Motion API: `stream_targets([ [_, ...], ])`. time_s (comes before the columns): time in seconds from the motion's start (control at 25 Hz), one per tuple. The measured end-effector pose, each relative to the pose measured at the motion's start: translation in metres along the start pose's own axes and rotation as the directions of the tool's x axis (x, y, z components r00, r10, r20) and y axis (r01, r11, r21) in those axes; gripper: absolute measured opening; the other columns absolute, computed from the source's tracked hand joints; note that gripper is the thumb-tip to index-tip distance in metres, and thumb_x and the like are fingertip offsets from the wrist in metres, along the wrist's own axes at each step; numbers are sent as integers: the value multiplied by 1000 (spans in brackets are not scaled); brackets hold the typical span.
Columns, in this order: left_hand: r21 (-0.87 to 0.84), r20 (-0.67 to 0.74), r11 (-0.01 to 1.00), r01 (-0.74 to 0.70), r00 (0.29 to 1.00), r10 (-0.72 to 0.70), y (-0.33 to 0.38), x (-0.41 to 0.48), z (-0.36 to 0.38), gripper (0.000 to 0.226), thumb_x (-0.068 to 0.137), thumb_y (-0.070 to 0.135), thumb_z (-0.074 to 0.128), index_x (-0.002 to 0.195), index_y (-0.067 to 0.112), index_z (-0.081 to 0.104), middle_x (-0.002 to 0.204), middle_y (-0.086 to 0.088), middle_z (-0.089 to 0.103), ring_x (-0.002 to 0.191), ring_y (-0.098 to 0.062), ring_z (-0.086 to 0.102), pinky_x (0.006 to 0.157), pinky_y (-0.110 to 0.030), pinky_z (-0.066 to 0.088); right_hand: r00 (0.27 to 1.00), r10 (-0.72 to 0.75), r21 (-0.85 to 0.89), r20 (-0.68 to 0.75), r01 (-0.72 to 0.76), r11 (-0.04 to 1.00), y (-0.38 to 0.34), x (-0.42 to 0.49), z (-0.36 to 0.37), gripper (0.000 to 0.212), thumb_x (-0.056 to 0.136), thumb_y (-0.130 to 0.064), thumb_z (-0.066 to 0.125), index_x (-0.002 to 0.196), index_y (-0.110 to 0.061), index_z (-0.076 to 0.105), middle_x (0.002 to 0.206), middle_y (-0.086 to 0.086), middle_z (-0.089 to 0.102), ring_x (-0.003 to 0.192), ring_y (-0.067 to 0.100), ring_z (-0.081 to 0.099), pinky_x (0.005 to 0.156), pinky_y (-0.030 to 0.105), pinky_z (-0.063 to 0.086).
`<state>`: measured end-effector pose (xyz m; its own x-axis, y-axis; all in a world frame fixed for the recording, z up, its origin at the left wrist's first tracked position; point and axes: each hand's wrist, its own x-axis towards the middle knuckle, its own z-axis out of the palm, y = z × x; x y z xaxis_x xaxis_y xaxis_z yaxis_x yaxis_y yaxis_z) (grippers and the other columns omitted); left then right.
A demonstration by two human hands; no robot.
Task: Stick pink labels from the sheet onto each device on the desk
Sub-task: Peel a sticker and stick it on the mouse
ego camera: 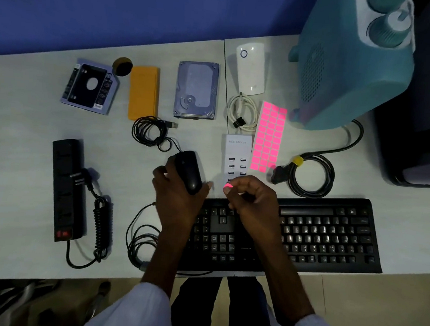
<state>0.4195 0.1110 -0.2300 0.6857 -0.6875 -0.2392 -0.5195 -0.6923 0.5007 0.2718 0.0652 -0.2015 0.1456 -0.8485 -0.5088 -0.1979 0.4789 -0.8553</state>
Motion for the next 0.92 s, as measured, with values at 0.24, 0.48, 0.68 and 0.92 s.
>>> stream_targets([
  [0.24, -687, 313, 658, 308, 943, -115, -5, 23, -15, 64, 84, 25, 68, 144, 29, 47, 136, -12, 60, 119, -23, 61, 100, -40, 50, 993, 107, 177, 48, -114, 978, -7, 8, 33, 11, 89, -9, 74, 95, 0, 75, 80, 14, 77, 56, 7, 63, 54, 16, 47],
  [0.48, -827, 552, -89, 554, 832, 52, -19, 22, -42, 54, 88, 15, 40, 140, 6, 49, 133, -18, 63, 117, -31, 64, 86, -41, 59, 981, 190, 336, 37, -192, 922, -19, 20, 83, 10, 86, -8, 77, 96, -8, 80, 97, 8, 79, 78, 2, 71, 66, 10, 53],
  [0.68, -847, 527, -68, 527, 850, 6, -22, 24, -41, 60, 91, 16, 35, 149, 3, 40, 141, -20, 56, 126, -33, 54, 87, -37, 56, 973, 229, 405, 27, -220, 887, -19, 22, 110, 11, 83, -6, 80, 82, -17, 79, 115, 18, 75, 103, 25, 74, 73, 14, 57],
  [0.92, -855, 516, -62, 515, 856, 0, -18, 22, -40, 54, 94, 14, 31, 145, 7, 46, 128, -15, 64, 114, -27, 62, 86, -33, 55, 997, 81, 299, -14, -73, 952, -11, 26, 117, 6, 81, -10, 82, 86, -12, 82, 97, 11, 79, 92, 19, 75, 88, 37, 61],
])
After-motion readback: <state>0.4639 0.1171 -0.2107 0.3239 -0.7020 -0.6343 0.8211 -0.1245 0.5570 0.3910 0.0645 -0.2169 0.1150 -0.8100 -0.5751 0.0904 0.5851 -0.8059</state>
